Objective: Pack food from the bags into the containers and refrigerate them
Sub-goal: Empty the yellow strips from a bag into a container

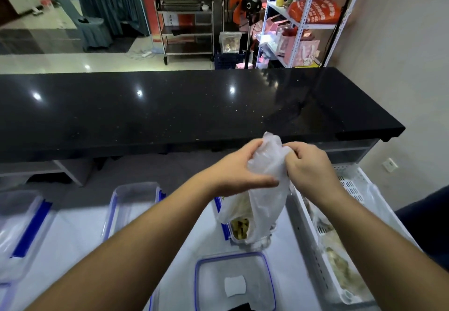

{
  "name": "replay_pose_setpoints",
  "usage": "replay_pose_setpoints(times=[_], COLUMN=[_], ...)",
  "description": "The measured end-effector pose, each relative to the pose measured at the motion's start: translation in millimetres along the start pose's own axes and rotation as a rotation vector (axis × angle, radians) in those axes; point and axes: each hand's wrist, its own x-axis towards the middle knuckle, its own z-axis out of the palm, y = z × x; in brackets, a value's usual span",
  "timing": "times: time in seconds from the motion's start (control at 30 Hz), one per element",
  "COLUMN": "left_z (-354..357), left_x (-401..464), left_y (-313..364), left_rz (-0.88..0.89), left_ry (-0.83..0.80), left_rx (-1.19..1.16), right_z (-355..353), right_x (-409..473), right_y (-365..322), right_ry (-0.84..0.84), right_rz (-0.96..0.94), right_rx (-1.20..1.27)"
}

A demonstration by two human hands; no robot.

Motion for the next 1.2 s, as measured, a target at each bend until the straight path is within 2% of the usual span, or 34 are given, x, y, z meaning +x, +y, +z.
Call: replay_pose_setpoints(times=[0.07, 0.13, 0.2, 0.43, 0.57, 0.73, 0.83, 0.9, 0.97, 1.03, 1.07, 1.2], left_z=[11, 18, 18, 0, -1, 9, 19, 20, 18, 19, 21, 24], left_x=[3, 8, 10, 5, 6, 11, 18, 23, 27, 25, 25, 27], left_y=[-2, -5, -8, -6, -1, 5, 4, 0, -1, 7, 11, 3], left_rz=[-0.031, -0.024, -0.021, 0.010, 0.015, 0.030, 0.036, 0.028, 0.024, 0.071, 0.095, 0.091], left_ry=[0.034, 0.118, 0.190, 0.340, 0.306, 0.143, 0.241, 0.328, 0.346, 0.332, 0.321, 0.239], left_rx=[0.153, 0.210, 0.198, 0.053, 0.047, -0.021, 0.127, 0.147, 0.088, 0.025, 0.014, 0.068], right_z=[-1, -4, -10, -28, -25, -18, -11, -10, -10, -1, 7, 37], right_x=[1, 5, 11, 21, 27, 22, 20, 15, 9, 5, 4, 10], right_y=[-6, -8, -8, 6, 12, 7, 5, 6, 11, 19, 22, 30], right_ry=[-0.040, -0.109, -0.136, -0.160, -0.093, -0.105, -0.082, -0.089, -0.213, -0.434, -0.472, -0.270], right_rz=[-0.062, -0.120, -0.150, -0.123, -0.082, -0.155, -0.200, -0.175, -0.100, 0.009, 0.043, 0.096], right_rx=[-0.028, -0.164, -0.258, -0.215, -0.139, -0.053, -0.032, 0.086, 0.270, 0.306, 0.285, 0.235])
